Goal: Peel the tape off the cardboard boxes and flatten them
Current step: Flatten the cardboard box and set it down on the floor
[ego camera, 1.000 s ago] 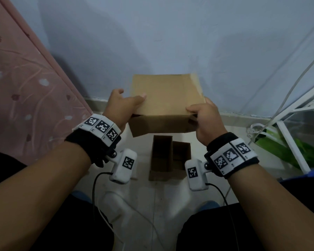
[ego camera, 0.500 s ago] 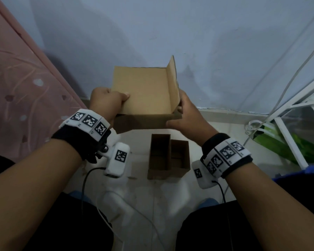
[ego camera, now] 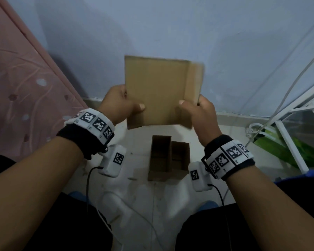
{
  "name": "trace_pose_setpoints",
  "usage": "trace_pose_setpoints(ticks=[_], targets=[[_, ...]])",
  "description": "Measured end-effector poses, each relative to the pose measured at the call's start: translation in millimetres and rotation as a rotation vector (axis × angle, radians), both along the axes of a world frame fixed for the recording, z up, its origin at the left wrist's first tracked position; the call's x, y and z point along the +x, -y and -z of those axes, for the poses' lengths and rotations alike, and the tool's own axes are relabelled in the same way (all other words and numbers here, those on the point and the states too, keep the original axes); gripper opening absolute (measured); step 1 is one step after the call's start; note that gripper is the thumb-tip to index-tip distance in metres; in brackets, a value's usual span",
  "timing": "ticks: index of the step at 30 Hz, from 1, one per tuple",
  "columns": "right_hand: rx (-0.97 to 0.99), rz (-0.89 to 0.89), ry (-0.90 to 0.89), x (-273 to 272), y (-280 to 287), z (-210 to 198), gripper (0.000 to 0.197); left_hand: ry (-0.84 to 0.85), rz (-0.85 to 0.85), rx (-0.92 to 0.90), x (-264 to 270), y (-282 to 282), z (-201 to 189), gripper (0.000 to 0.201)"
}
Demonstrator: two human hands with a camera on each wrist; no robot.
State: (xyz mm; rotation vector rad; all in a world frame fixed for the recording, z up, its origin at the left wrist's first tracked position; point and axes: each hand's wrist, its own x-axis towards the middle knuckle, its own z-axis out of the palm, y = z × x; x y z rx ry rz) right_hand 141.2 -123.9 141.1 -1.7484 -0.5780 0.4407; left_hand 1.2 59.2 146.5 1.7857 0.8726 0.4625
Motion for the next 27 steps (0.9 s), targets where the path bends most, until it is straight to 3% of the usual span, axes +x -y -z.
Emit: trace_pose_setpoints(ticks=[3,4,7,9,11,13,16,18,20,21,23,25,27], targets=[[0.125,0.041,-0.103,8.3,3.9,-10.5,0.023,-0.239,0.181,0.429,-1.2,7.4,5.3,0.017],[0.152,0.018,-0.206,13.0,5.9,-13.5,0.035,-0.284,0.209,0.467,-1.8,8.9,7.3,0.013],[0.108,-0.021,-0.475,26.9,11.3,-16.4,0.074,-0.359,0.239,0.452,-3.8,3.9,12.5,0.025],[0.072,-0.049,-0.535,31.2,14.3,-15.9,0.07,-0.379,0.248,0.45,-6.5,-1.5,9.8,0.029],[0.051,-0.091,-0.555,31.7,16.1,-16.3,0.049,-0.397,0.245,0.468,-7.8,-5.4,4.6,0.021],[0.056,-0.135,-0.608,29.7,16.3,-16.7,0.034,-0.42,0.237,0.474,-9.0,-9.9,1.9,0.027],[0.07,-0.143,-0.676,24.6,14.2,-18.0,0.028,-0.417,0.217,0.473,-12.0,-15.9,-0.8,0.032],[0.075,-0.094,-0.677,22.4,11.3,-16.5,0.03,-0.398,0.214,0.492,-12.2,-13.8,-1.9,0.027],[0.134,0.028,-0.59,23.8,8.2,-12.6,0.05,-0.423,0.249,0.516,-12.0,-8.2,-1.3,0.013],[0.17,0.096,-0.516,25.0,6.9,-11.2,0.057,-0.449,0.267,0.518,-11.8,-4.3,0.1,0.017],[0.201,0.162,-0.397,26.1,5.2,-9.8,0.045,-0.421,0.306,0.389,-11.4,2.2,4.1,0.014],[0.193,0.162,-0.346,23.1,4.8,-10.6,0.029,-0.223,0.313,0.099,-10.8,9.8,3.5,0.025],[0.201,0.161,-0.292,18.4,3.3,-10.6,0.027,-0.015,0.244,-0.077,-6.7,15.4,-1.5,0.028]])
